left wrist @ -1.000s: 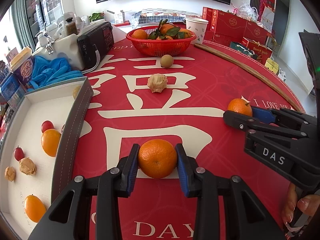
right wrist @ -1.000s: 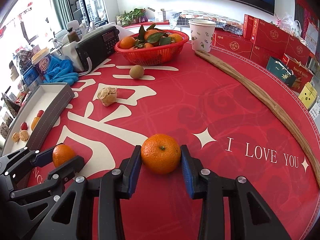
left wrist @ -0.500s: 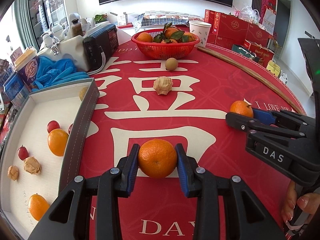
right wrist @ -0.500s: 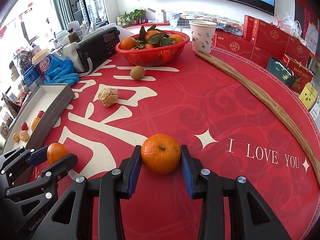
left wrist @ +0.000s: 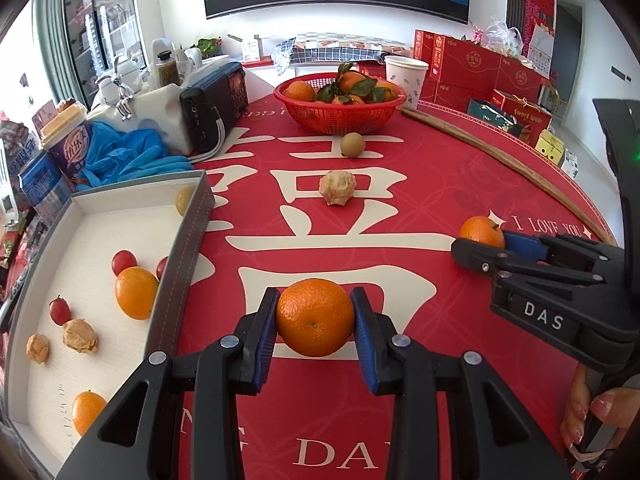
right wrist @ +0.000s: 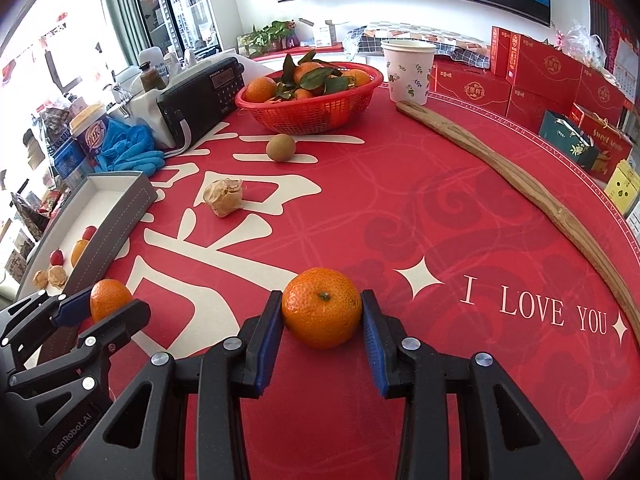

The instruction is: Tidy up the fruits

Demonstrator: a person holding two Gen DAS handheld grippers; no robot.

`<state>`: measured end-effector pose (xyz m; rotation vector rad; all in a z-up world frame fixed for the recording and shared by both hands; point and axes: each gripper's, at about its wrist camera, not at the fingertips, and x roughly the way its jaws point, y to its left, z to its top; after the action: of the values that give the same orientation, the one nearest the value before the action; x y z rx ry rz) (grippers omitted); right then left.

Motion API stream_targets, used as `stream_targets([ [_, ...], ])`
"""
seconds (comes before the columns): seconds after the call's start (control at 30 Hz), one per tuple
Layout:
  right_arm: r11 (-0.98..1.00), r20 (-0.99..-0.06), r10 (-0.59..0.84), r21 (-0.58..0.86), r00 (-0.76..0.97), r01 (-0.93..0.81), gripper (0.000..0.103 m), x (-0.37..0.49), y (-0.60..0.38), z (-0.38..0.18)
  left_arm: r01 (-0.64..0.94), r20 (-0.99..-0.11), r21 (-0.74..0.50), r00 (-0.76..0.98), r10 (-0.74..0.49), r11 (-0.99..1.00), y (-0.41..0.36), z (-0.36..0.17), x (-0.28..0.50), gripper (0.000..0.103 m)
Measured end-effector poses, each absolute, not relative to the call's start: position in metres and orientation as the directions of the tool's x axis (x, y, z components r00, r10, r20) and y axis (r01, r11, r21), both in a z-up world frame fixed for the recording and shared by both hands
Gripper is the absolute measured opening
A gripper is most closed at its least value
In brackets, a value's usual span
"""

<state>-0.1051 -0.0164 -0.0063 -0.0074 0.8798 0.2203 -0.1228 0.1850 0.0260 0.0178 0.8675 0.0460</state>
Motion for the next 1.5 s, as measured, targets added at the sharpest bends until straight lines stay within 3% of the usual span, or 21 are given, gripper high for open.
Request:
stream_targets([
  [0.63,0.952,-0.707,0.269,0.094,0.653,-0.291,0.039,-0.109,0.019,0.014,-0.250,-0.715,-0.015,0.679,0.165,0.968,0.264,0.052,-0.127,0.039],
  [1.5,0.861,-0.760,0.386,0.093,0.523,-0.500,0.039,-0.068,0.186,0.035,-0.491,-0.753,-0.047,0.590,0.292,0.870,0.362,0.044,-0.137,0.039],
])
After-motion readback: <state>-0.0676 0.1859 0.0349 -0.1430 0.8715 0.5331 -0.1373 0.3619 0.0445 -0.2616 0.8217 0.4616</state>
